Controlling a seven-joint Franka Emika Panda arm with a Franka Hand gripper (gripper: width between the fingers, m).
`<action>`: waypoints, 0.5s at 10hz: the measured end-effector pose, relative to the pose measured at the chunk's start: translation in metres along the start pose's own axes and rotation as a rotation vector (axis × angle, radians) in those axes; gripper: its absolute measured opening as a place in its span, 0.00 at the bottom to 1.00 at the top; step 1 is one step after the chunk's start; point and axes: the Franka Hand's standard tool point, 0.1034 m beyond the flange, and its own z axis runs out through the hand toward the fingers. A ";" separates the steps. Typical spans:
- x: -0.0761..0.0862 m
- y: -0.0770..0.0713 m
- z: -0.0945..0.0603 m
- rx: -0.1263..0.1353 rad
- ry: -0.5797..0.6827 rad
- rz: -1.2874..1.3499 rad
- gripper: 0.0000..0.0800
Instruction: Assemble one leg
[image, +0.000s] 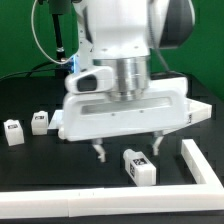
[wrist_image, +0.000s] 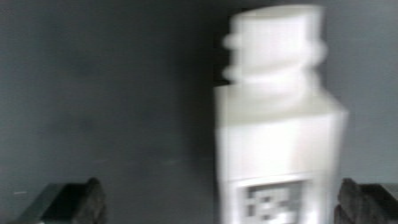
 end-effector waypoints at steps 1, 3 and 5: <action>-0.001 -0.005 0.002 0.002 -0.004 -0.008 0.81; -0.005 -0.016 0.009 0.005 -0.009 -0.011 0.81; -0.009 -0.011 0.019 -0.001 -0.003 -0.016 0.81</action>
Offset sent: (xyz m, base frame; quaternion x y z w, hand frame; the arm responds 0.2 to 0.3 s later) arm -0.0044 0.0101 -0.0210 -0.0078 0.0318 0.0047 0.9995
